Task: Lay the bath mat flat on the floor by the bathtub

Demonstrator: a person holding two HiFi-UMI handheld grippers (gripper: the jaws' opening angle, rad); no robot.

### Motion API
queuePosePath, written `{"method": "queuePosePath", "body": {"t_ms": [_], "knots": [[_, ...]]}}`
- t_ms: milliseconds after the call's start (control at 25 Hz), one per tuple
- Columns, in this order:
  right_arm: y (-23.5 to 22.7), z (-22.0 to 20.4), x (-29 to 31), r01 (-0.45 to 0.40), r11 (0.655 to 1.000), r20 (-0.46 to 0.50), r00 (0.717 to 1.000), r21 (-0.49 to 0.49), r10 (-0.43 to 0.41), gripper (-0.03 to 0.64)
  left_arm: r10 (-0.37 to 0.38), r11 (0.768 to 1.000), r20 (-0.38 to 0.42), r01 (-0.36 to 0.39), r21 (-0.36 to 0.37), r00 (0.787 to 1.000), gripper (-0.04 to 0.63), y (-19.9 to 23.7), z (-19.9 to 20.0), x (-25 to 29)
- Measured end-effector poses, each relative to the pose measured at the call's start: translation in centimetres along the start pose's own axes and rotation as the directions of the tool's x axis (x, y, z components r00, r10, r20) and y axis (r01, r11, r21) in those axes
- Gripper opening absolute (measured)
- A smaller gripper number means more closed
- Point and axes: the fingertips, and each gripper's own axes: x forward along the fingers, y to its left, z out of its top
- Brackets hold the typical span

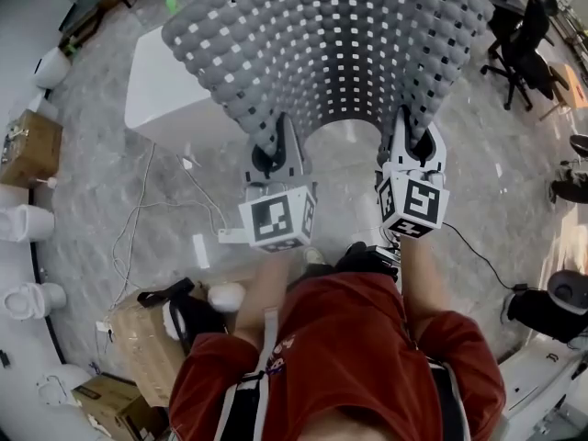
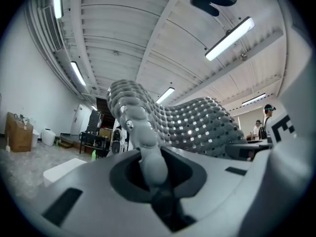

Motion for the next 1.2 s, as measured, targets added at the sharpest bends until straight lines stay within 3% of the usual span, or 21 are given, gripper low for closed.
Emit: {"method": "queuePosePath", "body": {"t_ms": [520, 920, 1200], "knots": [[-9.4, -0.1, 3.3, 0.045, 0.999, -0.010, 0.999, 0.029, -0.044, 0.081, -0.058, 0.998, -0.013, 0.058, 0.024, 0.998, 0.054, -8.2, 0.3, 6.4], [-11.2, -2.0, 3.9, 0.046, 0.998, 0.001, 0.999, 0.050, -0.046, 0.081, -0.061, 0.997, -0.003, 0.061, 0.038, 0.998, 0.054, -9.7, -1.5, 7.5], [-15.1, -3.4, 5.6, 0.043, 0.997, -0.002, 0.999, 0.060, -0.043, 0.081, -0.058, 0.997, -0.006, 0.058, 0.056, 0.998, 0.054, -13.1, -2.4, 10.1]]}}
